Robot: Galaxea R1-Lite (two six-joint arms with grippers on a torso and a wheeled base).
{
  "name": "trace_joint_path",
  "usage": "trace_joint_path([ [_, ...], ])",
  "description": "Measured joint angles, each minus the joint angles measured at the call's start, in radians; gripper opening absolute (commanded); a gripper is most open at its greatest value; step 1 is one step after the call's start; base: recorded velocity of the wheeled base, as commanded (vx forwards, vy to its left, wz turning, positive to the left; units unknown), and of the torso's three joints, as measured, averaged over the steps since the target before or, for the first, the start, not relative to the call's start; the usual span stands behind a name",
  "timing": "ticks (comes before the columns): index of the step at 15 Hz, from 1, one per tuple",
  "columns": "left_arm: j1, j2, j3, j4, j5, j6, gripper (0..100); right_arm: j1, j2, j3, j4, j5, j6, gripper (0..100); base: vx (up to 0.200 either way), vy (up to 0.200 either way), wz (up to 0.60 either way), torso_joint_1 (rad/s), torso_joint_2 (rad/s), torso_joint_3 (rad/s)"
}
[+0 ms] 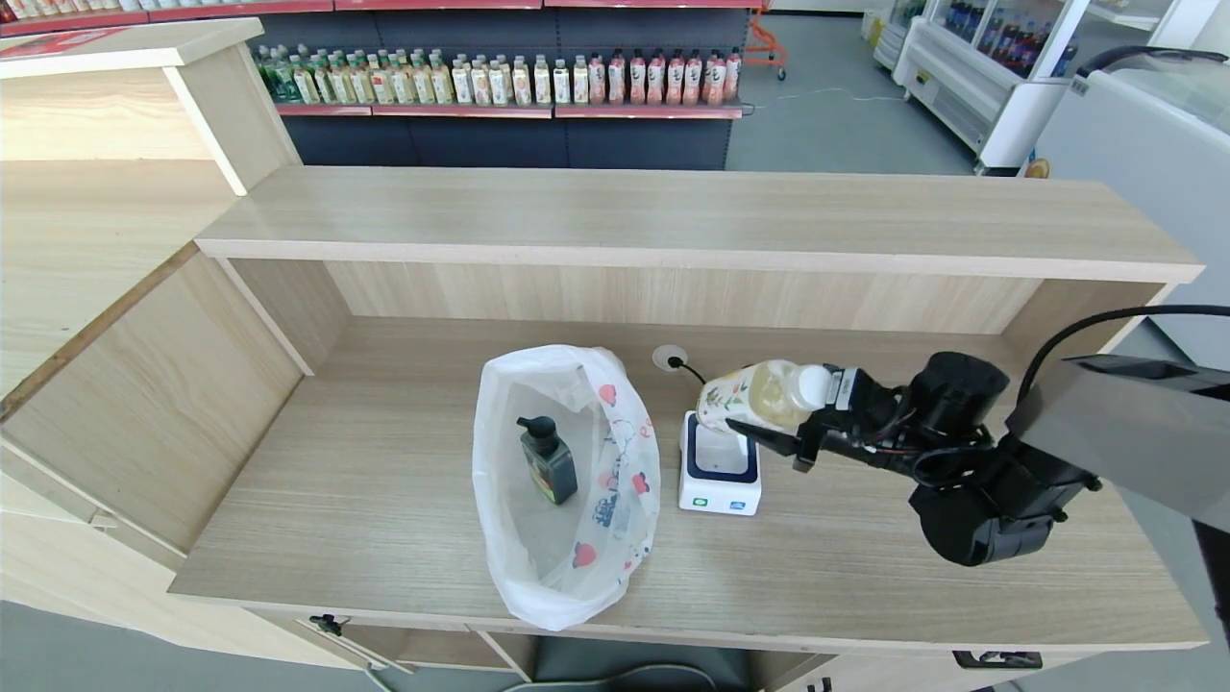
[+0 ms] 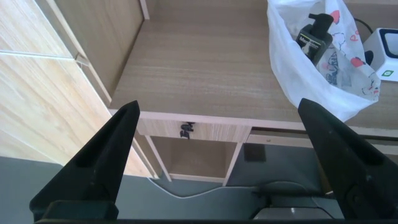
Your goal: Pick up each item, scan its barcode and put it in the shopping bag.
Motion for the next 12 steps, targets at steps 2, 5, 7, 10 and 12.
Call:
trace_joint_path([
  [2, 0.0, 0.0, 0.0, 0.0, 0.0, 0.0, 100, -0.022, -0.106, 0.01, -0.003, -0.02, 0.173, 0, 0.0, 0.0, 0.0, 0.0, 0.0, 0.0],
  [5, 0.0, 0.0, 0.0, 0.0, 0.0, 0.0, 100, -0.048, -0.279, 0.119, 0.039, -0.109, 0.371, 0, 0.0, 0.0, 0.0, 0.0, 0.0, 0.0],
  [7, 0.0, 0.0, 0.0, 0.0, 0.0, 0.0, 100, -0.052, -0.375, 0.226, 0.125, -0.252, 0.486, 0, 0.0, 0.0, 0.0, 0.0, 0.0, 0.0],
  [10, 0.0, 0.0, 0.0, 0.0, 0.0, 0.0, 100, -0.016, -0.485, 0.359, 0.261, -0.361, 0.56, 0, 0.0, 0.0, 0.0, 0.0, 0.0, 0.0],
  [12, 0.0, 0.0, 0.0, 0.0, 0.0, 0.0, 100, 0.01, -0.523, 0.388, 0.263, -0.369, 0.609, 0, 0.0, 0.0, 0.0, 0.0, 0.0, 0.0],
])
